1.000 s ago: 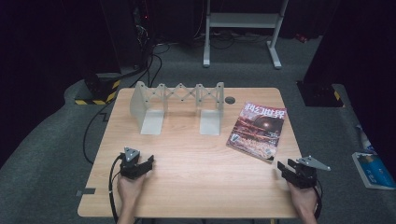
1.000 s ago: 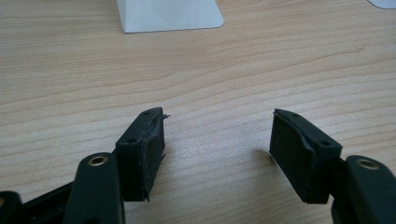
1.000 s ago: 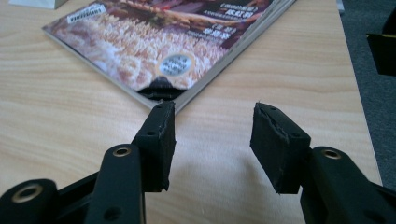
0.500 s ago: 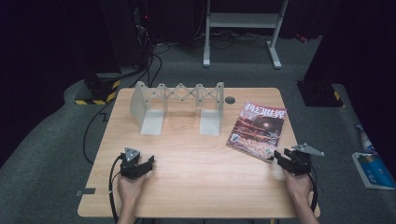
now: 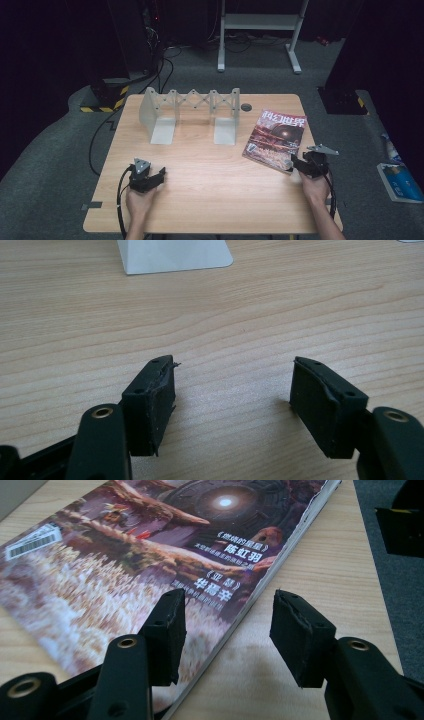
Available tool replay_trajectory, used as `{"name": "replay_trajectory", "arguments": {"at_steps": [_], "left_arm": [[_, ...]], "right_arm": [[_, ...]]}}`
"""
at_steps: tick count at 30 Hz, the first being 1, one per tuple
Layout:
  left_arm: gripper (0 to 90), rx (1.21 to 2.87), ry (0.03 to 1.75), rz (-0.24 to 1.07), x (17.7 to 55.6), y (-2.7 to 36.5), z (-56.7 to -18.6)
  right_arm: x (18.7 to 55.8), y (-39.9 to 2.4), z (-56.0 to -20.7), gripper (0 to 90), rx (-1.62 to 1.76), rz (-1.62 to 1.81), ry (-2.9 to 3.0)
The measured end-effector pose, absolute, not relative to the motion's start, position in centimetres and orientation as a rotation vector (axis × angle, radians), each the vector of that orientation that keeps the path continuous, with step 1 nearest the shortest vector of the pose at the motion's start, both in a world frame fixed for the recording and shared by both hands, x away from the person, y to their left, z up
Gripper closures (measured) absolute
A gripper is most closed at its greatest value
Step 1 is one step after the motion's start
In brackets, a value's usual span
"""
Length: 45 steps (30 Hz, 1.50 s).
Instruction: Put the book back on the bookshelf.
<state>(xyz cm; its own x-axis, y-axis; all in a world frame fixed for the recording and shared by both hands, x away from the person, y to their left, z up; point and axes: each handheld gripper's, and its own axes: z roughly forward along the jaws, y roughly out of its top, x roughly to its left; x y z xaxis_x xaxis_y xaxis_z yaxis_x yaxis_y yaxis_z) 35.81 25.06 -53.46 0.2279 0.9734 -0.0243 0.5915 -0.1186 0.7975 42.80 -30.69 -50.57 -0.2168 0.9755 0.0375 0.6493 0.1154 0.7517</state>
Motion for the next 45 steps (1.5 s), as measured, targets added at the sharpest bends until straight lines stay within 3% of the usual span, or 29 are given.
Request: {"name": "replay_trajectory", "arguments": {"at_steps": [11, 26, 45], "left_arm": [[35.5, 1.779, 1.469, 0.675, 35.9, 25.4, -53.3], [37.2, 1.808, 1.381, 0.621, 36.3, 24.0, -52.5], [38.4, 1.920, 1.144, 0.515, 39.2, 14.9, -50.1]], "right_arm": [[45.1, -30.6, -51.1, 46.1, 1.641, 0.888, 1.907], [45.5, -30.8, -51.5, 46.2, 1.672, 0.921, 1.911], [45.5, -30.8, -51.8, 50.9, 1.644, 0.944, 1.945]]}}
